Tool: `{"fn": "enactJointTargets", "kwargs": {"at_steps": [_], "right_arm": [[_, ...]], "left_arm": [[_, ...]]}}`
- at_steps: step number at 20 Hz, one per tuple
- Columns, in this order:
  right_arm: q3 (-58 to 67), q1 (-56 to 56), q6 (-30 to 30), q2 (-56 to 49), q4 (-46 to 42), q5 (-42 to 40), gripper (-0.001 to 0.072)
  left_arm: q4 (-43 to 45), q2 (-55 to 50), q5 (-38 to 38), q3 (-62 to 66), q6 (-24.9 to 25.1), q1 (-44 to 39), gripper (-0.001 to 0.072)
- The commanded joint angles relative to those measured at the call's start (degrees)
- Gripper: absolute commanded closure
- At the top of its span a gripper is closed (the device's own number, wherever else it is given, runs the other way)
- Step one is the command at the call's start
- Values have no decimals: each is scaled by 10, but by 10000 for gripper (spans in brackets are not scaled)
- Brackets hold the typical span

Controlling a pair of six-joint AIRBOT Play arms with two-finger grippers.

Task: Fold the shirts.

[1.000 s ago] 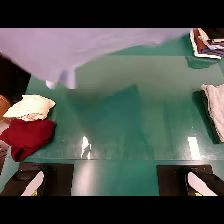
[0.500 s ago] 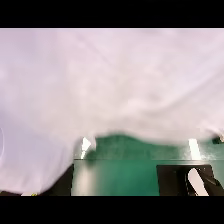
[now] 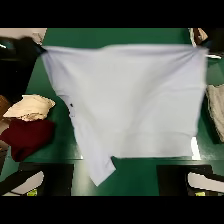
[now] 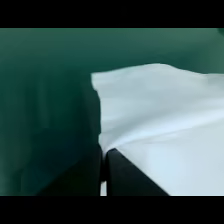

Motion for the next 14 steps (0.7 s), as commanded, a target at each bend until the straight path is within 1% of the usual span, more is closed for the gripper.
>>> {"fn": "enactJointTargets", "kwargs": {"at_steps": [1, 3, 4, 6, 7, 8, 9, 10, 11, 13, 14], "right_arm": [[2, 67, 21, -138, -57, -60, 698], [2, 65, 29, -181, -33, -118, 698], [2, 59, 30, -194, -13, -146, 698], [3, 45, 30, -207, 40, -184, 693], [3, 35, 29, -210, 67, -190, 571], [3, 22, 29, -211, 92, -190, 317], [3, 10, 29, -210, 116, -184, 273], [2, -5, 26, -206, 136, -175, 273], [2, -21, 15, -197, 147, -151, 273], [-2, -50, -24, -169, 141, -74, 274], [-16, -63, -34, -150, 142, -43, 274]], "left_arm": [[-7, -109, 76, -54, 46, 0, 686], [-13, -158, 150, -51, 52, 0, 686], [-17, -179, 169, -42, 52, 0, 686], [-17, -211, 180, -22, 52, 0, 685], [-17, -219, 180, -16, 51, 0, 682], [-17, -221, 178, -15, 51, 0, 461], [-15, -220, 169, -11, 51, 2, 136], [-14, -220, 138, -1, 50, 8, 164], [-11, -217, 88, 12, 50, 18, 226], [-4, -192, 14, 11, 50, 44, 229], [10, -172, -14, -2, 50, 56, 229]]}}
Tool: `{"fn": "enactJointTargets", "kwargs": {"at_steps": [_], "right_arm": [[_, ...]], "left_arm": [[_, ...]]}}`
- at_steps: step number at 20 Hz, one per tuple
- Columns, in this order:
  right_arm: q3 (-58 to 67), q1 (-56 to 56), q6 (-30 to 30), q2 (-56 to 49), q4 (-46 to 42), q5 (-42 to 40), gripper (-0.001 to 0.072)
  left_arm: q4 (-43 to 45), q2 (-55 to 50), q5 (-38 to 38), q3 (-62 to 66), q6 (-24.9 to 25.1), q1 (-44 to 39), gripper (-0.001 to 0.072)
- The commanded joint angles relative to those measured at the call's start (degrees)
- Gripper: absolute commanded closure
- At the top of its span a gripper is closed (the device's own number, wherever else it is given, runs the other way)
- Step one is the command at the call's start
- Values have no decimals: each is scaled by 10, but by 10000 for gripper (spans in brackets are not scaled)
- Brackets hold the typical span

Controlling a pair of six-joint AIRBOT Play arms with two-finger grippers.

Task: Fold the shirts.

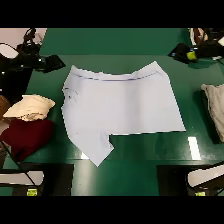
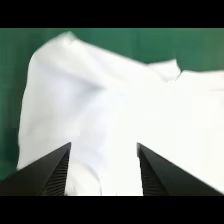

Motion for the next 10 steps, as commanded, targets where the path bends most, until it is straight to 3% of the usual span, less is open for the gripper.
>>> {"fn": "enactJointTargets", "kwargs": {"at_steps": [1, 4, 10], "right_arm": [[-39, -45, -48, 53, 26, 100, 274], [-159, -74, -62, 148, 26, 109, 275], [-356, -84, -62, 301, 28, 39, 275]], "left_arm": [[40, 51, -115, -30, -1, 34, 229], [98, 165, -130, -183, -47, 37, 229], [88, 388, -114, -539, -141, -15, 230]]}}
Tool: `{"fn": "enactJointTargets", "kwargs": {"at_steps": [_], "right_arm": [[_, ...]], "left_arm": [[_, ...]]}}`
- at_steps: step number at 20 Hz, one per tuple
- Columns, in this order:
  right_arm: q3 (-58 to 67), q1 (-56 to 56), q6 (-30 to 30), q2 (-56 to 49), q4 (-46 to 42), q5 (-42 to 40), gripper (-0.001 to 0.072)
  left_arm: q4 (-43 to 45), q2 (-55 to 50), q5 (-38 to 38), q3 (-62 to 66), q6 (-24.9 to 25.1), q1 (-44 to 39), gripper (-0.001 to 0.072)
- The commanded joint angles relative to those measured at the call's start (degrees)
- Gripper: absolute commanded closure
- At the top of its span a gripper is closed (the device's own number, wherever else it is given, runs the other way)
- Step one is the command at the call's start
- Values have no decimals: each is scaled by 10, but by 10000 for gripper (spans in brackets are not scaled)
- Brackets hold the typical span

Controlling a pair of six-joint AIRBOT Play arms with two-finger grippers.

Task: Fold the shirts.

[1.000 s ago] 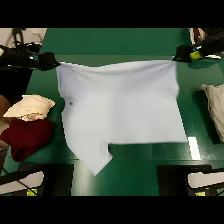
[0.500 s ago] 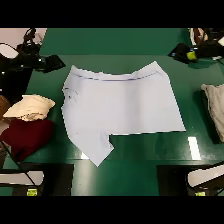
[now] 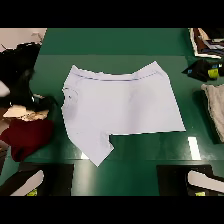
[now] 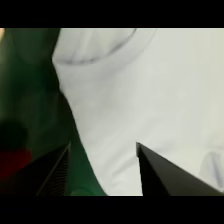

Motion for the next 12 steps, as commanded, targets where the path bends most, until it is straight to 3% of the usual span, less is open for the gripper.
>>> {"fn": "enactJointTargets", "kwargs": {"at_steps": [1, 6, 12], "right_arm": [[-95, -6, -5, 78, 6, -29, 275], [-123, -6, -4, 132, 6, -31, 275], [-124, -6, -4, 173, 5, -30, 275]], "left_arm": [[-7, 109, -4, -176, -59, -38, 229], [-33, 120, 52, -256, -98, -81, 229], [-105, 120, 155, -257, -81, -81, 230]]}}
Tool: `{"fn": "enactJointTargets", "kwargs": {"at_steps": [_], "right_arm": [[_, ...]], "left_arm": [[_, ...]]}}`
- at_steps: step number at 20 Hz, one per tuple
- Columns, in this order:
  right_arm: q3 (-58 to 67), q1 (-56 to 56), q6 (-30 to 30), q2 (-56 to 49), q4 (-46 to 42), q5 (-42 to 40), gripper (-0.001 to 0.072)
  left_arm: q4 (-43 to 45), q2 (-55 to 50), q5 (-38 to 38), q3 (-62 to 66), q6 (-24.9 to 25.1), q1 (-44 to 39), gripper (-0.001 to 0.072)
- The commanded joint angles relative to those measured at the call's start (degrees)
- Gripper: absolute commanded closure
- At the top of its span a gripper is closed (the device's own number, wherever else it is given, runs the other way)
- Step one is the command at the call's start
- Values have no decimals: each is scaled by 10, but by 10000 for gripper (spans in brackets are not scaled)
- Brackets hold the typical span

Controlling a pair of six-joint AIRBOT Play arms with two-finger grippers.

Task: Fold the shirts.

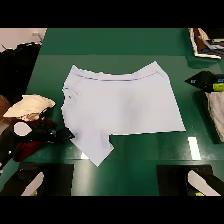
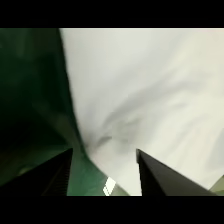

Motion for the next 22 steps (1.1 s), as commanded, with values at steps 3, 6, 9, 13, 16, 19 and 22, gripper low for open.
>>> {"fn": "enactJointTargets", "kwargs": {"at_steps": [3, 6, 9, 13, 16, 19, 22], "right_arm": [[-3, 0, 1, 21, -2, 18, 275], [-12, -2, 4, 22, -48, 53, 275], [-98, -40, 18, 45, -108, 70, 275], [-257, -193, 14, 70, -111, 75, 255], [-338, -280, -1, 51, -102, 54, 256], [-374, -291, -11, 17, -43, 2, 264], [-375, -254, -10, -30, -11, -46, 266]], "left_arm": [[-40, 2, 80, -8, 2, -3, 366], [-64, 3, 105, -6, 34, -3, 686], [-63, 3, 85, 10, 59, -3, 686], [-63, 3, 53, 49, 91, -3, 685], [-64, 3, 52, 66, 91, -3, 685], [-65, 3, 51, 67, 91, -3, 685], [-65, 3, 50, 67, 91, -3, 686]]}}
